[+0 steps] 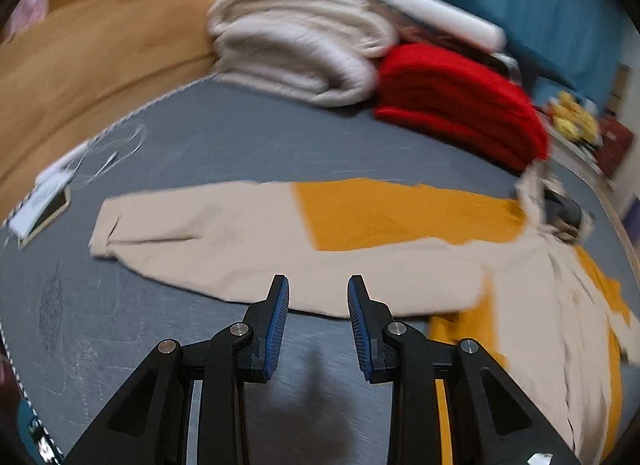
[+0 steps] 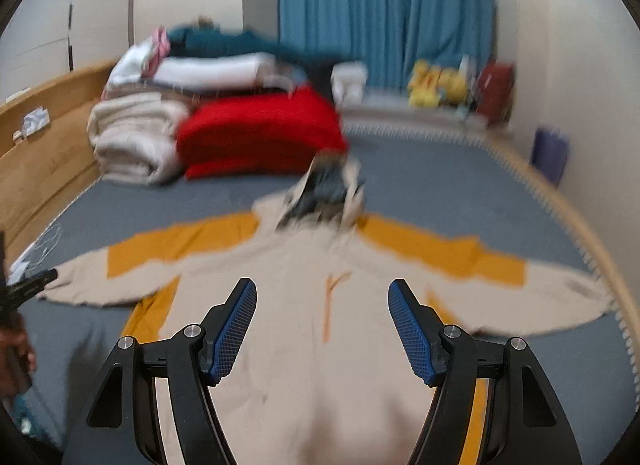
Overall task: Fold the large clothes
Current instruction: 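Grasp the sleeve nearest the left tool and fold it across the jacket body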
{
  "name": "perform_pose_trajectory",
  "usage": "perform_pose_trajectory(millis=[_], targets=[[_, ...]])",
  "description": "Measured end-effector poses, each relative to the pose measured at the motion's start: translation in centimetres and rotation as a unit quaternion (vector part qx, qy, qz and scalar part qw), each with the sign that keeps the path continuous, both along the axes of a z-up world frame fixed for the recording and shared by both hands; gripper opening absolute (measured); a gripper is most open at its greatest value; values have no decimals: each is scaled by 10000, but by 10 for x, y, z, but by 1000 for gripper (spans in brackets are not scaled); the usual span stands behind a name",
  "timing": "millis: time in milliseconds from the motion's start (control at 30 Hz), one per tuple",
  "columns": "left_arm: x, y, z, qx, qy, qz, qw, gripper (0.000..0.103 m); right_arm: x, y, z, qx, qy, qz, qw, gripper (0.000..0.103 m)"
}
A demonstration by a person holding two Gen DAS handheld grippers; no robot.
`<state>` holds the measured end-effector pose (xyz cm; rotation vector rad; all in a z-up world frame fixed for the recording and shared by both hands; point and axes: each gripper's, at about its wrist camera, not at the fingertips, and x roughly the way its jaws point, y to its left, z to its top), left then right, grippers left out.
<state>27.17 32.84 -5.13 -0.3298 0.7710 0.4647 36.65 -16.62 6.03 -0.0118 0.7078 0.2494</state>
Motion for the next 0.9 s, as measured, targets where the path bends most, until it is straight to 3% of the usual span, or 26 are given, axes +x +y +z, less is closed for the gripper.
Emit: perform_pose_trajectory(millis=[167,233,300,367,500,600,633,667,700,733,767,900], targets=[[-2,76,-35,-481,263,862,9948,35,11,7,1,-362,-480,178,9980,55],[-10,106,-47,-615,271,1236,9900,47,18,9,-3,-320,-444,213,9983,47],[-15,129,-56,-773,259,1508,9852,52,23,11,-8,-347,-363,223,9985,40],[-25,159,-70,-1120,216,1889,9754,54,27,14,-12,-354,-287,257,9986,35],[-40,200,-96,-1800,49,2385,9543,54,35,16,-23,-367,-188,311,9987,35],[-48,222,-118,-2459,-150,2667,9318,52,45,17,-33,-385,-30,258,9989,37],[-49,224,-122,-2535,-182,2706,9285,51,49,18,-37,-367,43,216,9991,38],[-49,224,-122,-2493,-222,2715,9293,51,52,18,-41,-328,119,193,9992,40],[-46,223,-121,-2362,-215,2674,9339,43,55,18,-44,-291,190,185,9992,40],[-41,222,-119,-2219,-161,2573,9404,22,58,19,-47,-286,263,174,9991,40],[-38,221,-118,-2155,-133,2513,9435,12,59,19,-49,-285,316,168,9990,40],[-37,216,-99,-1743,-226,2580,9500,2,62,16,-55,-198,510,213,9983,40]])
